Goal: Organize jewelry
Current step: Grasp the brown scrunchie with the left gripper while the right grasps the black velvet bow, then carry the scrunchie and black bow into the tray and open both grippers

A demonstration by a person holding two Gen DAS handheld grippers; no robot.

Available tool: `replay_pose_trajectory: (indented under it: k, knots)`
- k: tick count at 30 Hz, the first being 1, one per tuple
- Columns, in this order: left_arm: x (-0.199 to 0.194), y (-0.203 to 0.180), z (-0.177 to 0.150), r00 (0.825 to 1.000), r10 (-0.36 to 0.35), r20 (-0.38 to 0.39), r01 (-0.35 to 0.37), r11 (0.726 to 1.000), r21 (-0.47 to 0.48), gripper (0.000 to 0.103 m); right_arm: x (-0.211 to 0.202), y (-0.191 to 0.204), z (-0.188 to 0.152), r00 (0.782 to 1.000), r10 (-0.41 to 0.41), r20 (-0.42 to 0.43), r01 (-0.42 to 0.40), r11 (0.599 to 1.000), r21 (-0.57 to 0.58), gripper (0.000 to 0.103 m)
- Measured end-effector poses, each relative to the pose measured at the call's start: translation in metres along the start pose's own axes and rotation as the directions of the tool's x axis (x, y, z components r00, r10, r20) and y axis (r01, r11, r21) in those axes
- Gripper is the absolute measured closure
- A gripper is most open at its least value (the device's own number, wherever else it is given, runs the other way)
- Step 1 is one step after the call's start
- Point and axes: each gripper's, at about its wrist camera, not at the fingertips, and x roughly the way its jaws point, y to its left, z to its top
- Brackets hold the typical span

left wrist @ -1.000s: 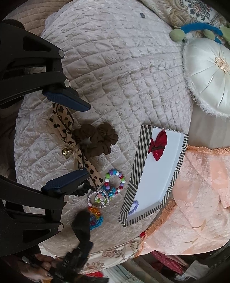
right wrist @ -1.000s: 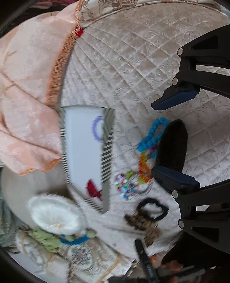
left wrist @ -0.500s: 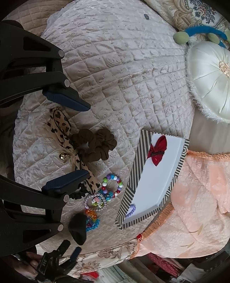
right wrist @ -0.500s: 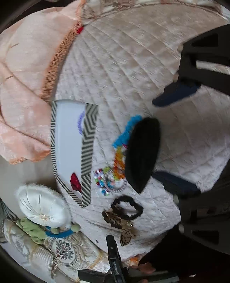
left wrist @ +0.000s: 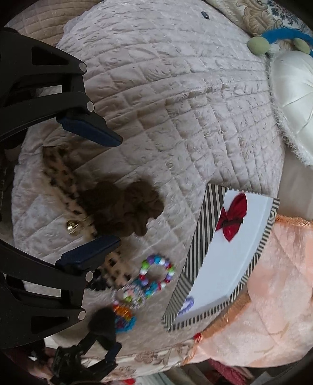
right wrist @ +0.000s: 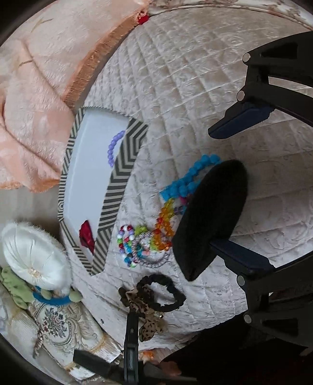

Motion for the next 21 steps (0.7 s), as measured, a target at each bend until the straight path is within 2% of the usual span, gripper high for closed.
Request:
replay_pose_trajectory:
  k: [1,3,4,6,7,9,11,15,21]
  knots:
    - [0.004,0.001,0.001,1.000,0.018,-0.001,-0.018,1.000,-0.004,0.026,0.001,0.000,0.001,1.000,0.014,0.002,-0.014,1.000,0.001,0.028]
    - [0.011,0.002,0.002,1.000,0.018,-0.008,-0.018,1.000,-0.004,0.026,0.005,-0.001,0.000,1.000,0.030,-0.009,-0.030,1.000,0.009,0.052]
    - [0.014,0.002,0.002,1.000,0.016,-0.014,-0.016,1.000,-0.001,0.026,0.008,-0.001,-0.001,0.999,0.026,-0.019,-0.026,1.000,0.010,0.058]
    - [0.018,0.000,-0.001,1.000,0.018,-0.008,-0.018,1.000,0.015,0.030,0.011,-0.001,-0.004,1.000,0.016,-0.022,-0.016,1.000,0.007,0.076]
    - [0.018,-0.002,-0.002,1.000,0.021,0.002,-0.021,0.999,0.030,0.034,0.010,-0.002,-0.005,1.000,0.024,-0.015,-0.024,1.000,0.012,0.080]
    - [0.015,-0.006,-0.002,1.000,0.014,0.013,-0.015,0.999,0.052,0.065,0.005,-0.004,-0.007,0.999,0.046,0.000,-0.046,0.998,0.032,0.089]
    - [0.012,-0.009,-0.004,0.999,0.028,0.024,-0.029,0.997,0.075,0.089,-0.002,-0.004,-0.009,0.998,0.068,0.009,-0.068,0.997,0.042,0.091]
    - [0.004,-0.009,-0.007,0.999,0.006,0.043,-0.010,0.996,0.085,0.089,-0.019,0.002,-0.014,0.995,0.092,0.039,-0.094,0.995,0.046,0.093]
    - [-0.028,-0.007,0.000,0.993,-0.022,0.117,0.015,0.998,0.065,0.089,-0.051,0.004,-0.020,0.990,0.097,0.104,-0.105,0.992,0.071,0.094]
